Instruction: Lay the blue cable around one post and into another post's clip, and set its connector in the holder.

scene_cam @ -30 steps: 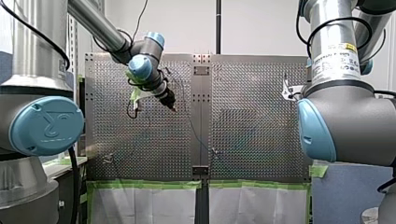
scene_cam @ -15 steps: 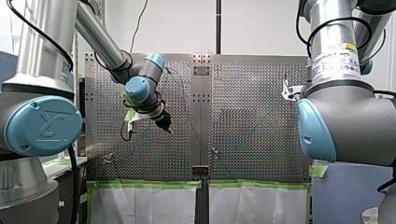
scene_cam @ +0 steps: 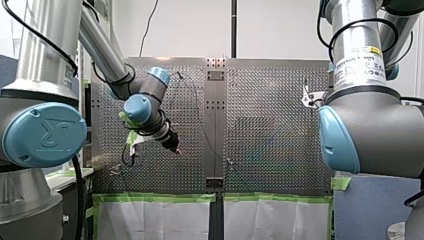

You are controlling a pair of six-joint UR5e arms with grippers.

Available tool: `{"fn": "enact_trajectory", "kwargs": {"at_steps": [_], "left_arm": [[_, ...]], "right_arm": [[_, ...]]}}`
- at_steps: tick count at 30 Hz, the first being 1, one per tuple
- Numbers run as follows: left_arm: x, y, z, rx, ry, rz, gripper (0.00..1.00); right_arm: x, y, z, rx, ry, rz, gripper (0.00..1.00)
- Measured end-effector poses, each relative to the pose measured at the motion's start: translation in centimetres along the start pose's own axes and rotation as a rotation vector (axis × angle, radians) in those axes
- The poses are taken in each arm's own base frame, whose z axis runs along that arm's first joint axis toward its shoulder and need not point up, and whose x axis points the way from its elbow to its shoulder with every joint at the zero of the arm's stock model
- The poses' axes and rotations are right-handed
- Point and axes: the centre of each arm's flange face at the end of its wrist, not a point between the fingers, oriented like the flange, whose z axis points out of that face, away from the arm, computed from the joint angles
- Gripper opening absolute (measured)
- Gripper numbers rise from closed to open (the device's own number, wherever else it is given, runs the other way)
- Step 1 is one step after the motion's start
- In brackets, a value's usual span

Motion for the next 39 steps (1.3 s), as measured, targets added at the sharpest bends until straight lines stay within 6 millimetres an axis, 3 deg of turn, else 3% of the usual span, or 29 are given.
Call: {"fn": "enact_trajectory", "kwargs": {"at_steps": [23,39], "left_arm": [[6.4,3.9,-3.3,-0.001,-0.004,0.03,1.0],[3.5,1.4,-0.7,0.121,-0.174,0.122,1.0]], "right_arm": [[0.0,0.0,0.0,0.0,0.0,0.0,0.94],[0.0,0.0,0.0,0.0,0.0,0.0,0.94]]}}
